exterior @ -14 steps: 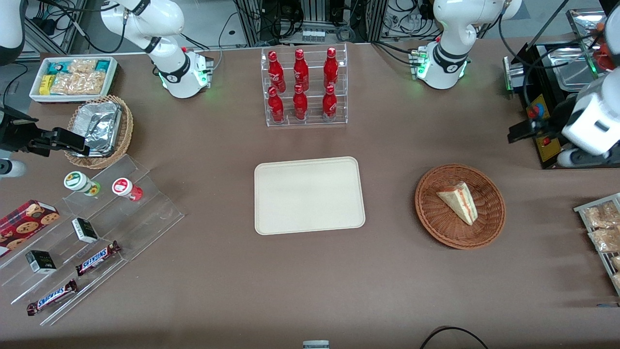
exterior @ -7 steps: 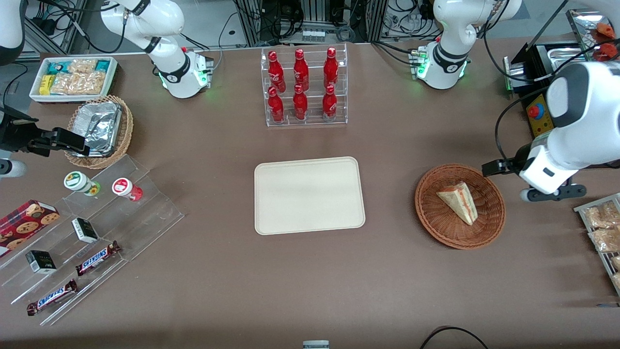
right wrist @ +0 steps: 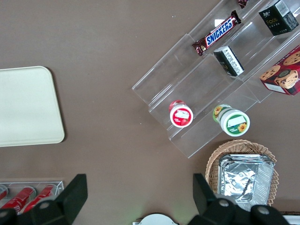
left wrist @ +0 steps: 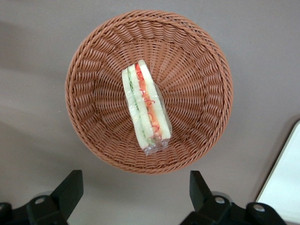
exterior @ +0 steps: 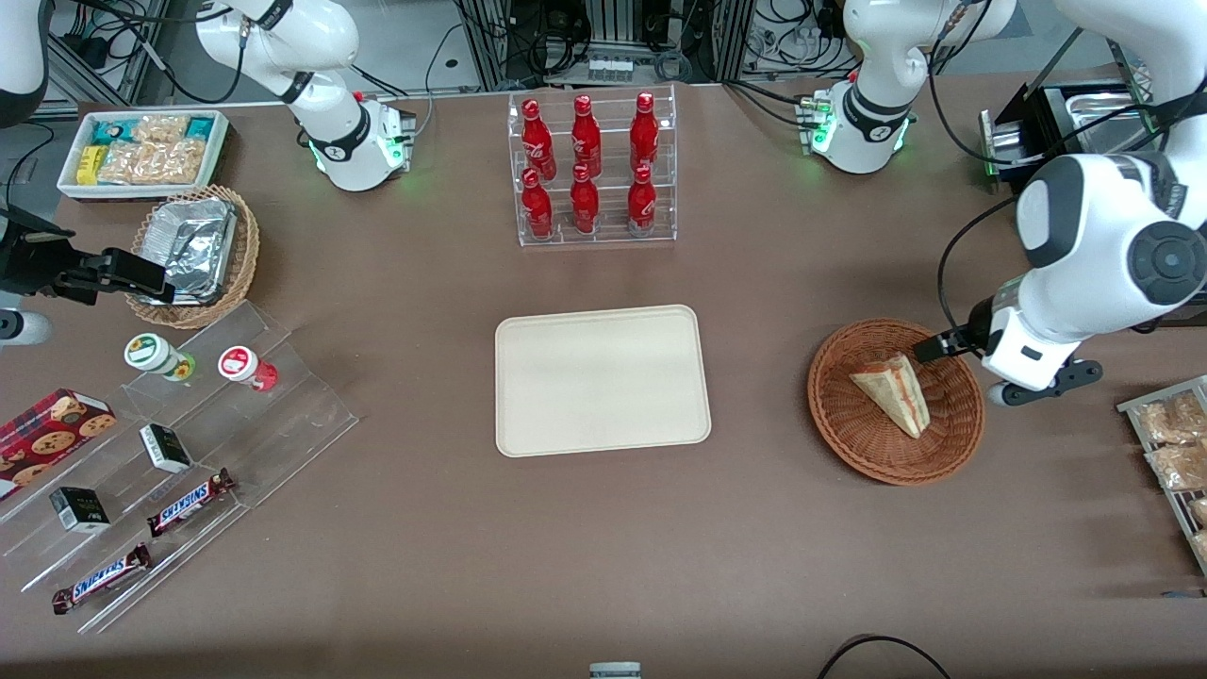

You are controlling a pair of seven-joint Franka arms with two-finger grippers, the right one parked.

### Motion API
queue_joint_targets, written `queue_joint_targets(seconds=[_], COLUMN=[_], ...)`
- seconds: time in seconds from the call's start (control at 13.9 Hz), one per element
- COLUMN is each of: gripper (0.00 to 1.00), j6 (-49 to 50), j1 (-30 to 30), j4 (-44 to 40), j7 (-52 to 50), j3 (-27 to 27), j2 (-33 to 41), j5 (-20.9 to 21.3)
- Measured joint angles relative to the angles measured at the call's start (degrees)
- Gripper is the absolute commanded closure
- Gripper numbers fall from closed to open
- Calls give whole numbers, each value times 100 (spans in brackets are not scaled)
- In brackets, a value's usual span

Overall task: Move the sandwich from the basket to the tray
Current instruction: 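Lower the left gripper and grasp the wrapped sandwich upright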

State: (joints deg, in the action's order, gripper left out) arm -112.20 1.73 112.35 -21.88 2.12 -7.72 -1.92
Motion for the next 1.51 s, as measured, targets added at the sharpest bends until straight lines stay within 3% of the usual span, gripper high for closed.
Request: queue_joint_targets(seconds=[0.5, 1.22, 1.3, 1.37, 1.44, 1.51], gripper=[0, 0, 9, 52, 86, 100], j6=[-1545, -2531, -2548, -2560, -2563, -2563], j1=[24, 173, 173, 173, 173, 173], j4=[908, 1213, 1219, 1220, 1222, 1229], j7=[-1908, -2237, -2237, -2237, -2237, -2237], j3=[1, 10, 10, 10, 10, 10], j2=[-11, -741, -802, -849, -878, -892], j5=[0, -1, -1, -1, -1, 0])
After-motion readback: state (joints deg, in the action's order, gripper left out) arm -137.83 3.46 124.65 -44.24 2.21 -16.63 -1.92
